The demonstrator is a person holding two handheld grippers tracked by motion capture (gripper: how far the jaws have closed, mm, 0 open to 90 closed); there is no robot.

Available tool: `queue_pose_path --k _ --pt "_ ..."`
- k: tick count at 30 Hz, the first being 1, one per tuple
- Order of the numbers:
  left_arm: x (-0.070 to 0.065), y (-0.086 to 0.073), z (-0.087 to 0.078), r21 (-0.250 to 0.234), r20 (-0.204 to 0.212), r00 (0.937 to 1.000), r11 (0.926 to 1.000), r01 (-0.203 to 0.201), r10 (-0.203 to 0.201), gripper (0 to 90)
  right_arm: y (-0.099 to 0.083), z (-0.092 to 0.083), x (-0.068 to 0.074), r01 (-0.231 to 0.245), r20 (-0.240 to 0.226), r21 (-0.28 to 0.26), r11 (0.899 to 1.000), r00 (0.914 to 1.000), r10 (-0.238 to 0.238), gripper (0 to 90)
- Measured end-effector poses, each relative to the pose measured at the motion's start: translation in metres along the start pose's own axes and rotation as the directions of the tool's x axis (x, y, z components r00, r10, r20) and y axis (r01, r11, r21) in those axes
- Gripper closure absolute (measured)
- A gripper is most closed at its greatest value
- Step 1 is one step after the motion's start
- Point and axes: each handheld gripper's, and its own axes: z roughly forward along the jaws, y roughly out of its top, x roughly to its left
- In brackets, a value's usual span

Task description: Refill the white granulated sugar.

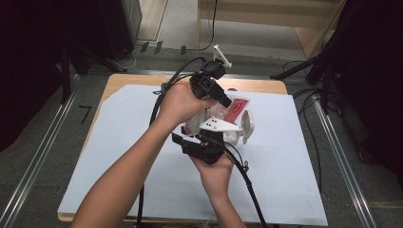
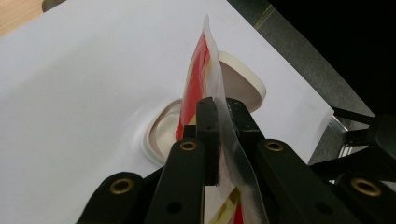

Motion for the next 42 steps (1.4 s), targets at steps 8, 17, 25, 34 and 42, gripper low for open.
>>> queue_pose_path --k 8,17,25,34,42 --pt "0.0005 -0.0012 -0.0007 0.002 0.001 1.0000 1.0000 0.003 -0.003 85.6 -0.0008 -0.0009 -0.0010 0.004 -0.005 -0.002 1.000 1.0000 -0.004 63.5" --pt "0.0018 -0.0026 -0.0024 0.002 0.011 0.9999 0.9999 0.012 -0.012 85.4 -0.0007 -0.0013 0.0006 0.013 -0.010 0.005 1.000 0.9999 -0.013 63.6" --pt "0.0006 -0.0016 -0.0023 0.004 0.010 0.9999 0.9999 0.010 -0.010 85.0 -0.0001 -0.0021 -0.0002 0.004 -0.020 0.003 1.000 0.9998 -0.004 63.7" --pt "-0.0001 -0.0017 -0.0024 0.004 0.019 0.9997 0.9998 0.018 -0.018 84.8 0.0012 -0.0057 -0.0005 0.020 -0.029 0.023 1.000 0.9994 -0.019 64.6" --pt "0.0002 -0.0010 -0.0021 0.009 0.018 0.9997 0.9998 0.016 -0.016 84.8 0.0004 -0.0068 -0.0010 0.045 -0.010 0.026 0.999 0.9989 -0.045 71.2"
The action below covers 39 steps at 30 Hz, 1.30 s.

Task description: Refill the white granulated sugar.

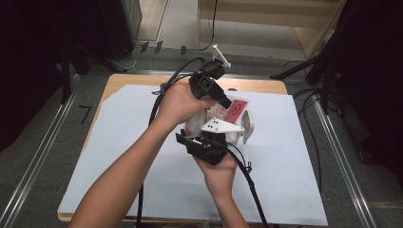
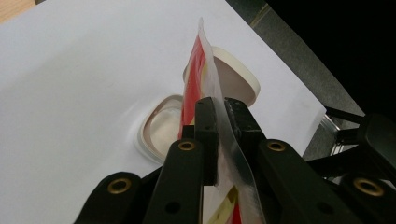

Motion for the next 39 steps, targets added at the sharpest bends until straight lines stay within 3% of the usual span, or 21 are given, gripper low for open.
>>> queue_pose_path --k 4,21,26,28,39 --pt "-0.0007 0.0002 0.0008 -0.003 -0.008 1.0000 1.0000 0.000 0.000 84.7 -0.0004 0.0012 0.0005 -0.019 -0.016 -0.008 1.000 0.9997 0.019 63.2" --pt "-0.0006 -0.0013 0.0008 0.004 -0.011 0.9999 1.0000 -0.004 0.004 86.0 -0.0008 0.0018 0.0005 -0.028 -0.013 -0.007 1.000 0.9995 0.028 63.2" --pt "-0.0005 -0.0017 0.0011 -0.002 -0.010 0.9999 1.0000 -0.006 0.006 86.0 -0.0011 0.0021 0.0011 -0.032 -0.020 -0.009 0.999 0.9993 0.032 59.8" --pt "-0.0007 -0.0030 0.0010 -0.009 -0.011 0.9999 0.9999 -0.007 0.007 86.0 -0.0015 0.0032 0.0016 -0.056 -0.028 -0.016 0.998 0.9981 0.055 57.2" --pt "-0.0026 -0.0053 0.0002 -0.001 -0.015 0.9996 0.9997 -0.023 0.023 85.9 -0.0033 0.0030 0.0002 -0.090 -0.021 -0.034 0.995 0.9958 0.089 63.4"
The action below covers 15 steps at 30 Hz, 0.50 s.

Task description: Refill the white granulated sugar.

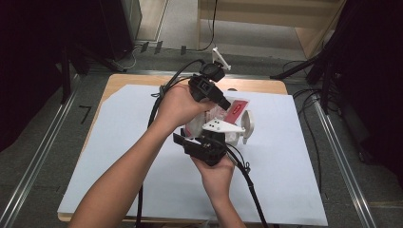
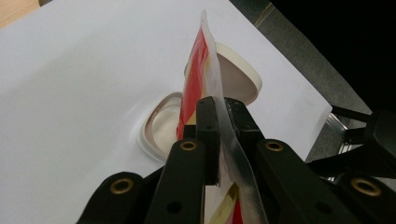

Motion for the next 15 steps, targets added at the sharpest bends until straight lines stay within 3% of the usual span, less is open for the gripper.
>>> queue_pose_path --k 3,15 --pt "0.0000 -0.0005 0.0005 -0.008 0.004 0.9999 0.9998 0.016 -0.016 85.8 -0.0001 0.0000 0.0001 0.003 0.001 0.000 1.000 1.0000 -0.003 63.6" --pt "-0.0010 0.0011 -0.0002 -0.005 0.004 0.9999 0.9999 0.015 -0.015 85.7 0.0014 -0.0014 0.0003 0.007 0.003 0.001 1.000 1.0000 -0.007 63.8"
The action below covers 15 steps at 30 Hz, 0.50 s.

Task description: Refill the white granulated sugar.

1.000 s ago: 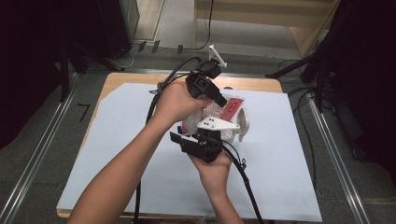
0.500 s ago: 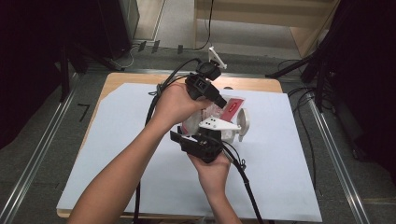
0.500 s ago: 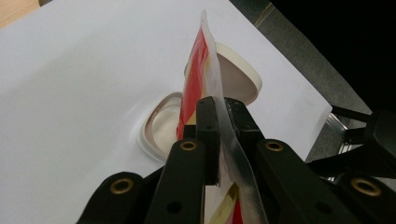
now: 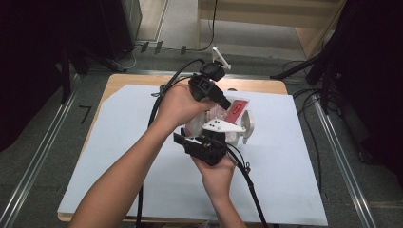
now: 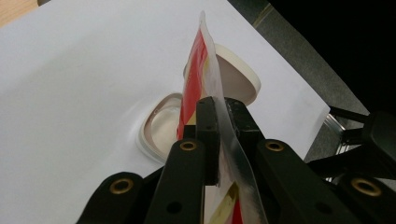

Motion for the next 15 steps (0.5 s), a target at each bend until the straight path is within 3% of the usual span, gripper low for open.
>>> queue_pose_path --k 15 --pt "0.0004 -0.0023 -0.0031 0.004 -0.003 1.0000 1.0000 -0.008 0.008 85.7 -0.0001 0.0015 0.0020 0.008 -0.002 0.002 1.000 1.0000 -0.008 63.8"
